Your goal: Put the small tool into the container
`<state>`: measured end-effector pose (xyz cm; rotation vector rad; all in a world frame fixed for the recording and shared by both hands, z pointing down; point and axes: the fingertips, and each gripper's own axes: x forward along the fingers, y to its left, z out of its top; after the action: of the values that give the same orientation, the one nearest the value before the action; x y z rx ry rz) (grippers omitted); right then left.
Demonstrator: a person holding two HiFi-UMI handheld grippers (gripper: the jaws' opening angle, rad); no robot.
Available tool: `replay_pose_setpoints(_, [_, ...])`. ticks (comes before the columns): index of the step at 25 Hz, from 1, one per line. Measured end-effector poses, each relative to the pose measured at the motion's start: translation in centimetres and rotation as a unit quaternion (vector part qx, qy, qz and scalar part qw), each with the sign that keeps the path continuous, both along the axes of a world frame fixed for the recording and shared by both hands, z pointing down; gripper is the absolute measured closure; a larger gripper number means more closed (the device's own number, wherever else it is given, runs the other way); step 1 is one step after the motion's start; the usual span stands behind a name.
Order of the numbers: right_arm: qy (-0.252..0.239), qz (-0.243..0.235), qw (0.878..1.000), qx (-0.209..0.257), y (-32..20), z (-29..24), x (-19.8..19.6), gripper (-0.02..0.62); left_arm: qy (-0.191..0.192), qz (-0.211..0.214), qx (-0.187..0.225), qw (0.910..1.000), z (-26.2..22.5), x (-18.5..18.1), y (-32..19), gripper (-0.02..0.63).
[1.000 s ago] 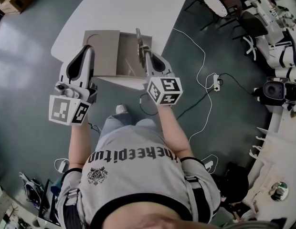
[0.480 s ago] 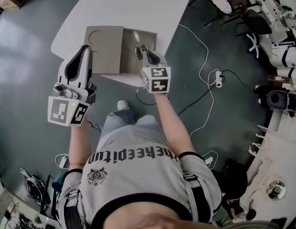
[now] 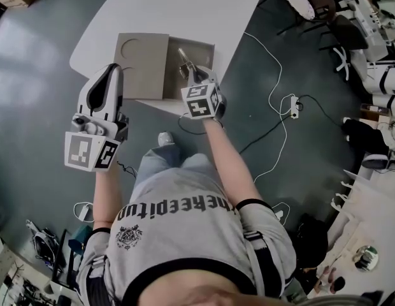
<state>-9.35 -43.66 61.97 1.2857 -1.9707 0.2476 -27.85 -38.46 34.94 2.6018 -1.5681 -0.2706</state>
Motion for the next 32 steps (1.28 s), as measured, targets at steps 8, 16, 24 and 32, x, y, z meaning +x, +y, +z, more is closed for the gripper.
replay_pose_setpoints(8, [0.053, -0.028, 0.998, -0.003, -0.1, 0.9, -1.0, 0.592, -0.004, -0.007, -0.003, 1.0000, 0.0, -0.6, 0.2, 0.592])
replay_pose_setpoints(16, [0.060, -0.069, 0.996, -0.014, 1.0, 1.5, -2.7, 0.555, 0.000, -0.004, -0.002, 1.0000, -0.2, -0.5, 0.0, 0.592])
replay_pose_setpoints(24, [-0.001, -0.094, 0.994, -0.048, 2.5, 2.7, -4.3, 0.456, 0.001, -0.002, -0.005, 1.0000, 0.1, -0.2, 0.3, 0.592])
replay_pose_setpoints(32, [-0.180, -0.037, 0.983, -0.014, 2.9, -2.4, -2.8, 0.527, -0.003, -0.001, 0.001, 1.0000, -0.5, 1.3, 1.3, 0.592])
